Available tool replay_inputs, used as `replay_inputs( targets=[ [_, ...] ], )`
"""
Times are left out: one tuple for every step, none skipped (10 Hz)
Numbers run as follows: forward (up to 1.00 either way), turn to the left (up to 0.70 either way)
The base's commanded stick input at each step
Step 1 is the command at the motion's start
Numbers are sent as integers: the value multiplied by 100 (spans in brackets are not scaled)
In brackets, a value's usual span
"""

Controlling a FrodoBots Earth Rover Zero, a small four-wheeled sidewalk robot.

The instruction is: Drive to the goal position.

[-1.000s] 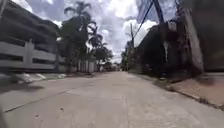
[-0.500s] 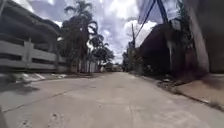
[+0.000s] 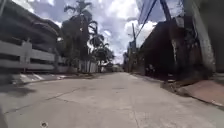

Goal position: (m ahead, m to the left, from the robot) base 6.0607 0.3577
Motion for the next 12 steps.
replay_inputs(
  targets=[
    [50,-11],
    [50,-10],
    [50,-3],
    [50,-3],
    [50,-16],
    [50,-31],
    [50,-46],
    [50,-50],
    [50,-50],
    [50,-50],
    [50,-41],
    [50,-26]
  ],
)
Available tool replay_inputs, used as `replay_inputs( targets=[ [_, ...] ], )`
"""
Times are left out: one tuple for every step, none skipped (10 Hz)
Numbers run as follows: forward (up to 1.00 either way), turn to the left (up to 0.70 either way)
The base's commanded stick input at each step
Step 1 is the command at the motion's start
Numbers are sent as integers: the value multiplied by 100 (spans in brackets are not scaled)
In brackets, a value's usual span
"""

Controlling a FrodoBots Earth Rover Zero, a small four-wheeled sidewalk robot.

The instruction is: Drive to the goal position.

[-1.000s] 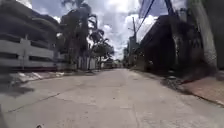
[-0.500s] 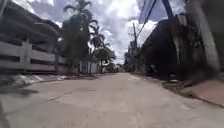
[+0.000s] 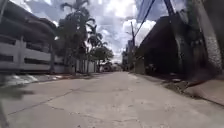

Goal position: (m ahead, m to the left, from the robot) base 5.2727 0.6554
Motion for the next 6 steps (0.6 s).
replay_inputs(
  targets=[
    [50,-17],
    [50,-16],
    [50,-15],
    [50,-15],
    [50,-14],
    [50,-13]
  ],
)
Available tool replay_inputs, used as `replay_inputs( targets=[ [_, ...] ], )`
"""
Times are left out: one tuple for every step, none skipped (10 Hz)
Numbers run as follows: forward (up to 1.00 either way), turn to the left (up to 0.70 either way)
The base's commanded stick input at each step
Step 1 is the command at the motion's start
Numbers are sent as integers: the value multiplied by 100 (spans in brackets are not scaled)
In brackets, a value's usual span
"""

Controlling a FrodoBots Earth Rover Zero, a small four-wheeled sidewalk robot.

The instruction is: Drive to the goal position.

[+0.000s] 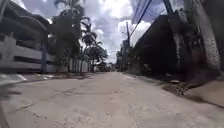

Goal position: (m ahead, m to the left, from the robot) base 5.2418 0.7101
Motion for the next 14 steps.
replay_inputs(
  targets=[
    [50,-13],
    [50,-12],
    [50,-12],
    [50,-12],
    [50,-11],
    [50,-11],
    [50,-11],
    [50,-11],
    [50,-12],
    [50,-12],
    [50,-12],
    [50,-12],
    [50,-12],
    [50,-12]
  ],
)
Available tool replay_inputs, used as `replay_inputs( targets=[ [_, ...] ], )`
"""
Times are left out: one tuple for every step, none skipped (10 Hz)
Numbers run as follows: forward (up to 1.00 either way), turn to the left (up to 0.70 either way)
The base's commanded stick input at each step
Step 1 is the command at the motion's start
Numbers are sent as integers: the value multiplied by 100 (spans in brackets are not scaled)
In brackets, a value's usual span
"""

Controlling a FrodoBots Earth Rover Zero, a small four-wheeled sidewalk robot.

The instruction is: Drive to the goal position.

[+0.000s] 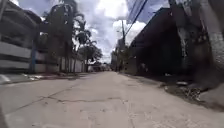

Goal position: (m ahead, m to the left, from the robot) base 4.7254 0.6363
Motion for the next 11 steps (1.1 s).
replay_inputs(
  targets=[
    [50,-12],
    [50,-12],
    [50,-11],
    [50,-11],
    [50,-11],
    [50,-12],
    [50,-12],
    [50,-11],
    [50,-11],
    [50,-11],
    [50,-11]
  ],
)
